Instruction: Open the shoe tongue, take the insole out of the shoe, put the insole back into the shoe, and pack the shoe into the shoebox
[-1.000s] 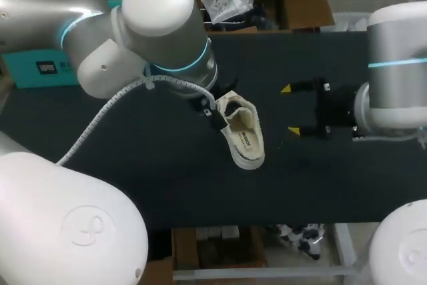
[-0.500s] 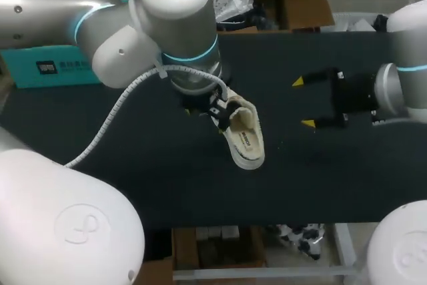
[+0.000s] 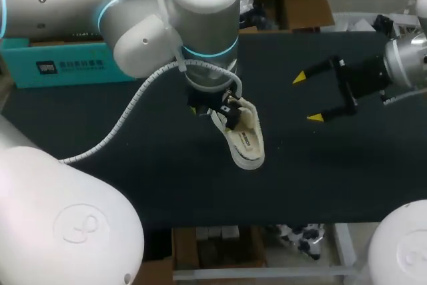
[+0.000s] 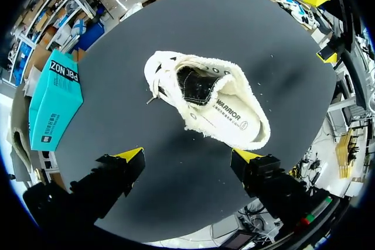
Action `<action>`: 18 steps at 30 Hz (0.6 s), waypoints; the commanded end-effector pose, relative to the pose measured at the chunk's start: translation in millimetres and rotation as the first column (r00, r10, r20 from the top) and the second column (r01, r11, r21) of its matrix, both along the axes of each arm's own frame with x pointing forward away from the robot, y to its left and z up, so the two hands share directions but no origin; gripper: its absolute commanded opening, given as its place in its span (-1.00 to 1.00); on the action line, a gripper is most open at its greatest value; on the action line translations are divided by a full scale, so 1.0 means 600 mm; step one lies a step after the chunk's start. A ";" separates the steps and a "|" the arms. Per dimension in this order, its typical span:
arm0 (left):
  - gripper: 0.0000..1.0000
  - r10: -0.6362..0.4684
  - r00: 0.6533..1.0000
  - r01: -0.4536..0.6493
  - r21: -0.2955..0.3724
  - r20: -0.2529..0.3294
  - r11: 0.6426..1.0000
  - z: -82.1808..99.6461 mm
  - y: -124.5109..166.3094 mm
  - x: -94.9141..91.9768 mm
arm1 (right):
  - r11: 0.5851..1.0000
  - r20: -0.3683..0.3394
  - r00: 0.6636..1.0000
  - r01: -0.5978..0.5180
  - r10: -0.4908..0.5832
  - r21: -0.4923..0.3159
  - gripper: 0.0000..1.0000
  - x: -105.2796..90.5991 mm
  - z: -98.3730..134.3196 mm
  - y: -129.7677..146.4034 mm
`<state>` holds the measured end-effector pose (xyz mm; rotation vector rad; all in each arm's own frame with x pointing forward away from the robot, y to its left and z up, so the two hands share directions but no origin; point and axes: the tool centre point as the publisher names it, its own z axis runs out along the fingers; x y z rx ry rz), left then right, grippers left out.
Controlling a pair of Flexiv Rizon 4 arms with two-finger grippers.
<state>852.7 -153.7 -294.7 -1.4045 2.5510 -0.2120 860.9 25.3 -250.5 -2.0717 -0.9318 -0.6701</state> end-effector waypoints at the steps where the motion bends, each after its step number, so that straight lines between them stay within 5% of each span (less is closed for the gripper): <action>1: 1.00 0.080 0.995 -0.080 -0.006 -0.060 0.997 -0.014 -0.009 0.005 | 0.980 -0.051 0.983 -0.172 0.178 0.103 1.00 -0.001 0.013 -0.013; 9: 1.00 0.330 0.924 -0.324 0.063 -0.194 0.944 -0.043 -0.026 0.010 | 0.989 0.029 1.000 -0.001 0.005 -0.151 1.00 -0.031 0.050 -0.015; 18: 1.00 0.330 0.924 -0.324 0.063 -0.194 0.944 -0.043 -0.026 0.010 | 0.989 0.029 1.000 -0.001 0.005 -0.151 1.00 -0.031 0.050 -0.015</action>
